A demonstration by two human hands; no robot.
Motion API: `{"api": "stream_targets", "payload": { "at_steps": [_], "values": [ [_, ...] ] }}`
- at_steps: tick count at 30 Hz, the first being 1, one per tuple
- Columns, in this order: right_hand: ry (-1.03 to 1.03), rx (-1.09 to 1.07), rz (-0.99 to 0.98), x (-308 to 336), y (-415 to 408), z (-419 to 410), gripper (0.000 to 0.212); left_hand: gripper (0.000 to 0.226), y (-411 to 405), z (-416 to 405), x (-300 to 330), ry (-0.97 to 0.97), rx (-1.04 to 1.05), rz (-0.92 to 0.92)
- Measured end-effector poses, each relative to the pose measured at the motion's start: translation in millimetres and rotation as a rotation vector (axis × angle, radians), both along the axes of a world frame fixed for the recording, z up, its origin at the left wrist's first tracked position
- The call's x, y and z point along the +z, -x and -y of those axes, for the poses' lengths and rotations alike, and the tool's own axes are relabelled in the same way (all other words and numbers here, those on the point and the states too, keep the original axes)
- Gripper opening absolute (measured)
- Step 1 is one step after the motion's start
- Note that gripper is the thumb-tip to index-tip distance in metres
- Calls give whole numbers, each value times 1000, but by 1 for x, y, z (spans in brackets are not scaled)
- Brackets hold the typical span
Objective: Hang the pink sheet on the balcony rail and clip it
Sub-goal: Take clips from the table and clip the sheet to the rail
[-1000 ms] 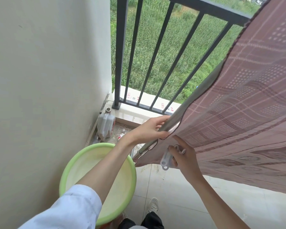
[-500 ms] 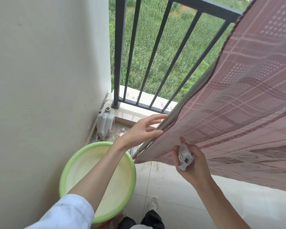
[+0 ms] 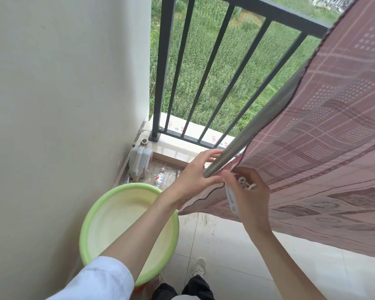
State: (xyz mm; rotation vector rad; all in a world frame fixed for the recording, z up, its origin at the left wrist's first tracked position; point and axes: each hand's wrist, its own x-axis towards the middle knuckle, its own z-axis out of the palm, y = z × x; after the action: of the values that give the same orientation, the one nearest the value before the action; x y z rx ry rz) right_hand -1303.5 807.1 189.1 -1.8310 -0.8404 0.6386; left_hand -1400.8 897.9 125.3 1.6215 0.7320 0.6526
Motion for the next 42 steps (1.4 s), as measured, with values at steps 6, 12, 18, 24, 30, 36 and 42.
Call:
{"api": "stream_targets", "payload": {
  "at_steps": [6, 12, 18, 24, 30, 36, 42],
  "values": [
    [-14, -147, 58, 1, -12, -22, 31, 42, -12, -15, -1, -61, 25, -28],
    [-30, -48, -18, 6, -25, -27, 31, 33, -30, -28, 4, -45, -56, -70],
    [8, -81, -69, 4, -38, -25, 27, 21, -46, -27, 5, -16, -48, -77],
    [90, -78, -143, 12, -46, -40, 19, 32, -23, -41, 18, 278, -316, 19],
    [126, -66, -236, 19, -46, -53, 12, 51, -18, -50, 11, 384, -313, 61],
    [146, -66, -260, 21, -40, -41, 22, 23, -27, -57, 9, 106, -37, 4],
    [22, 38, 33, 0, -35, -27, 29, 14, -19, -56, 3, -127, 135, -48]
  ]
}}
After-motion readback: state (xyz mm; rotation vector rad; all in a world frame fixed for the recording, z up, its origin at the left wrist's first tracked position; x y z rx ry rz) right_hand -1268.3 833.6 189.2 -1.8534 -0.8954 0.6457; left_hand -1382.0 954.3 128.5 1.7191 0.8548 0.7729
